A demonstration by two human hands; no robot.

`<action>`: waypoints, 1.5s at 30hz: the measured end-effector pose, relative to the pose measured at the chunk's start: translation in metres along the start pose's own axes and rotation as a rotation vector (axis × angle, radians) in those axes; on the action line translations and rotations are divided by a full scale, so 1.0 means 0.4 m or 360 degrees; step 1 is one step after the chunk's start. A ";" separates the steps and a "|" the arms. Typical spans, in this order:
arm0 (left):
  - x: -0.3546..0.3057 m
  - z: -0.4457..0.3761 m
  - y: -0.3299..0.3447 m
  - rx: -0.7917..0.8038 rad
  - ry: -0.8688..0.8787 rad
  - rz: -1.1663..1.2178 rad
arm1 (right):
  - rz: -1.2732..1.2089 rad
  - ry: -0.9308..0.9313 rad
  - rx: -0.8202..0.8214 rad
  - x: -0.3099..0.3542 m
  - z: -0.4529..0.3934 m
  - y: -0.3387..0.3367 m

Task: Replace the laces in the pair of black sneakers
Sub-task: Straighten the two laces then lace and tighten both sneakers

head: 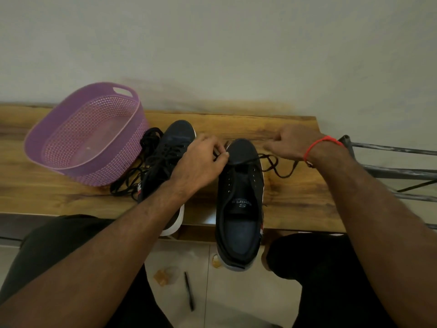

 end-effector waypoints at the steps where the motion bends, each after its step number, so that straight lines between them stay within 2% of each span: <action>1: 0.004 0.001 -0.006 -0.0041 -0.0022 0.0034 | 0.0005 -0.0007 -0.0112 -0.006 -0.007 -0.018; 3: 0.001 -0.005 -0.017 -0.0113 -0.0021 0.0092 | -0.0106 -0.0042 -0.0341 0.001 -0.016 -0.055; 6: -0.023 -0.011 -0.035 -0.0158 -0.0039 0.0243 | -0.0533 -0.0202 -0.0310 0.065 -0.010 -0.057; 10: -0.012 0.007 0.026 0.0073 -0.0569 0.0778 | -0.0805 -0.0516 -0.0136 0.160 0.018 -0.021; 12: -0.006 0.021 0.055 0.0135 -0.0873 0.1201 | -0.0893 -0.0515 -0.0146 0.156 0.011 -0.018; 14: -0.008 0.024 0.074 0.0160 -0.1020 0.1531 | -0.0921 -0.0503 -0.0151 0.145 0.006 -0.024; 20: -0.001 0.006 0.036 -0.0117 -0.1020 0.1824 | -0.0706 -0.0589 -0.0026 0.171 0.029 -0.001; 25: 0.011 -0.008 0.006 -0.0296 -0.0986 0.2024 | -0.0605 -0.0550 0.0123 0.163 0.031 0.028; 29: 0.031 -0.018 -0.034 -0.0477 -0.0910 0.1911 | -0.0438 -0.0583 0.0040 0.160 0.027 0.027; 31: 0.052 -0.021 -0.064 -0.0641 -0.0882 0.1794 | -0.0329 -0.0473 -0.0030 0.140 0.014 0.023; 33: 0.075 -0.023 -0.115 -0.0891 -0.0781 0.1625 | -0.0188 -0.0297 0.0062 0.108 0.010 0.040; 36: 0.060 -0.023 -0.194 -0.1167 -0.0417 0.1265 | 0.0157 -0.0160 0.0291 0.065 0.029 0.092; 38: 0.015 -0.028 -0.193 -0.1041 -0.0223 0.1040 | 0.0163 -0.0087 0.0396 0.051 0.041 0.116; 42: -0.059 -0.021 -0.055 -0.0279 -0.0085 0.0568 | -0.0059 0.0046 0.0542 0.047 0.053 0.117; 45: -0.063 0.003 0.015 -0.0042 -0.0043 0.0287 | -0.0324 0.0177 0.0519 0.034 0.054 0.105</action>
Point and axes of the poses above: each hand's wrist, its own z-axis away from the middle knuckle, its own y-axis out of the palm, x = y × z, the point moved 10 cm from there along -z, towards the middle knuckle, and after that the axes turned 12 degrees about -x, right-handed, at the moved point
